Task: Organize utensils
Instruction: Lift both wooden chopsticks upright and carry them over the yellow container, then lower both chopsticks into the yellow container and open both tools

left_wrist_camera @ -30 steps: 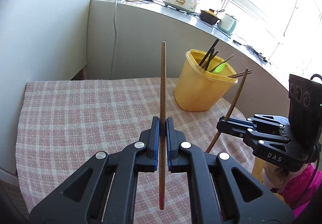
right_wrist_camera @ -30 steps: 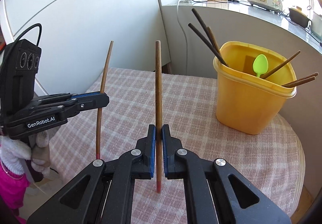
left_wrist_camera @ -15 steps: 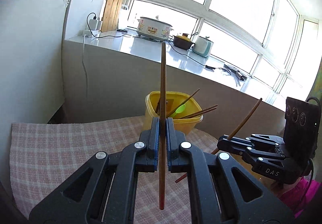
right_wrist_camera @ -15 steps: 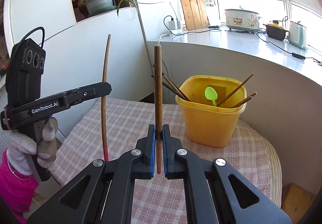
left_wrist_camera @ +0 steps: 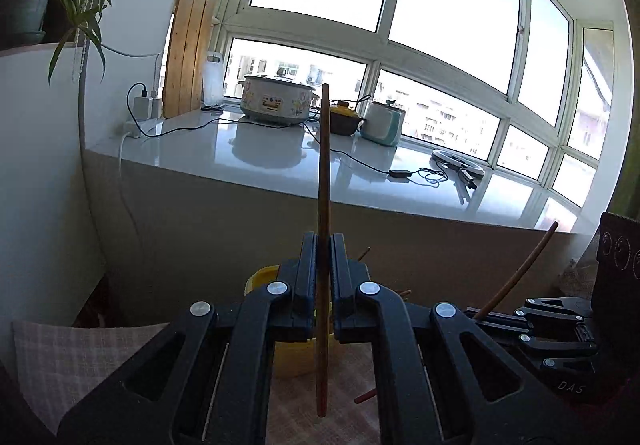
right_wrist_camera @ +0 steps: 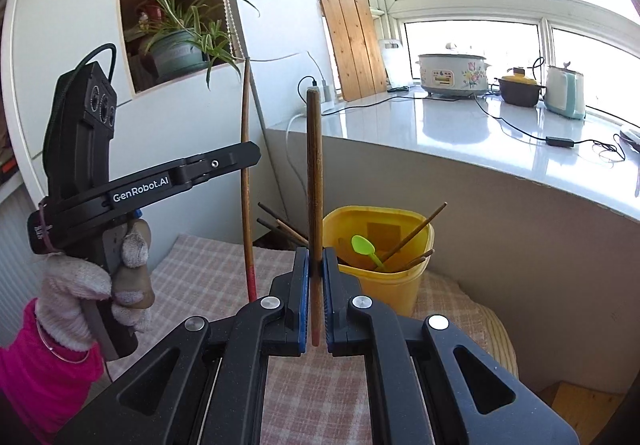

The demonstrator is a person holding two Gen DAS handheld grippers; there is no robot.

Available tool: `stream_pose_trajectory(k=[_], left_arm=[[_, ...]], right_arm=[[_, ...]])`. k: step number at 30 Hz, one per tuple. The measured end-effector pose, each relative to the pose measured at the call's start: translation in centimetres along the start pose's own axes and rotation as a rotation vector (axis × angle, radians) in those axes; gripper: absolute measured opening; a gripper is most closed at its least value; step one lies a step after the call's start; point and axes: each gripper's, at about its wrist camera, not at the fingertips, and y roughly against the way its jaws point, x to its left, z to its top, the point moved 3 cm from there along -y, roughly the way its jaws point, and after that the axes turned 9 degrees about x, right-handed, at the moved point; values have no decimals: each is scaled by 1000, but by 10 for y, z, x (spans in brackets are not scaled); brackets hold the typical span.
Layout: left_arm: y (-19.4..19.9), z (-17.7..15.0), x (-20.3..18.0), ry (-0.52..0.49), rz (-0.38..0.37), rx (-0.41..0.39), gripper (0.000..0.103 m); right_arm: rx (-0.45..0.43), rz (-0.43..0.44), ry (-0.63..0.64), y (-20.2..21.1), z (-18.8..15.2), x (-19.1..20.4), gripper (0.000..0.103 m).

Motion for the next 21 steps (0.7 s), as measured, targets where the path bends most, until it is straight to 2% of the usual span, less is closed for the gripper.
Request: stream_pose_trajectory(k=[8, 14, 21], left_arm=[[-38, 17, -4, 25, 4, -24, 4], [-53, 26, -4, 31, 44, -53, 4], [-67, 27, -1, 22, 106, -71, 4]], right_arm=[[-41, -38, 7, 5, 20, -12, 5], [-63, -34, -3, 8, 33, -20, 5], [-98, -74, 10, 5, 49, -26, 5]])
